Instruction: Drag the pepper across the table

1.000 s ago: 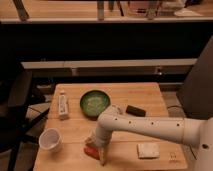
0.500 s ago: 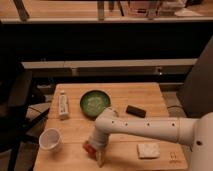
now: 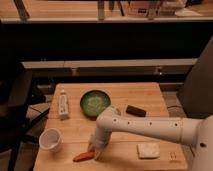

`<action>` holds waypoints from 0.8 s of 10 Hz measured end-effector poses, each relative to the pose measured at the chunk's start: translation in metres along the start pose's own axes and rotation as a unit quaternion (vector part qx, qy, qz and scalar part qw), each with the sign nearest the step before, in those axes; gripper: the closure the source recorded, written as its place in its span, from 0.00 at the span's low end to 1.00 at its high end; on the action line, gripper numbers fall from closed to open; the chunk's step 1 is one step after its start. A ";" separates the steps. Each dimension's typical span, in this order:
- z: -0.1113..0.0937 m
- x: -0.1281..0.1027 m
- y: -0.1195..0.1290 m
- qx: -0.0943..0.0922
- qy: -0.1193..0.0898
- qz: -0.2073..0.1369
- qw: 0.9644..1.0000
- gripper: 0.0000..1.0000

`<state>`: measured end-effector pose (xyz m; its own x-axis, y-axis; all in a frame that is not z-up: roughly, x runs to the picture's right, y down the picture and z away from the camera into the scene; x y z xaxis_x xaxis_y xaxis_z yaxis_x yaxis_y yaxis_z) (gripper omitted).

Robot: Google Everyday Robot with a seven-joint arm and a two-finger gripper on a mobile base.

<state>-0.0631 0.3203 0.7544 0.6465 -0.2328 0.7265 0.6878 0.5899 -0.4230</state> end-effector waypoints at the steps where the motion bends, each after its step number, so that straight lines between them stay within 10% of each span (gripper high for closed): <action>1: -0.003 0.005 0.001 0.005 0.003 0.001 1.000 0.94; 8: -0.027 0.033 0.020 0.028 -0.005 0.020 0.999 1.00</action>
<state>-0.0192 0.3041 0.7552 0.6693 -0.1999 0.7156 0.6414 0.6416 -0.4207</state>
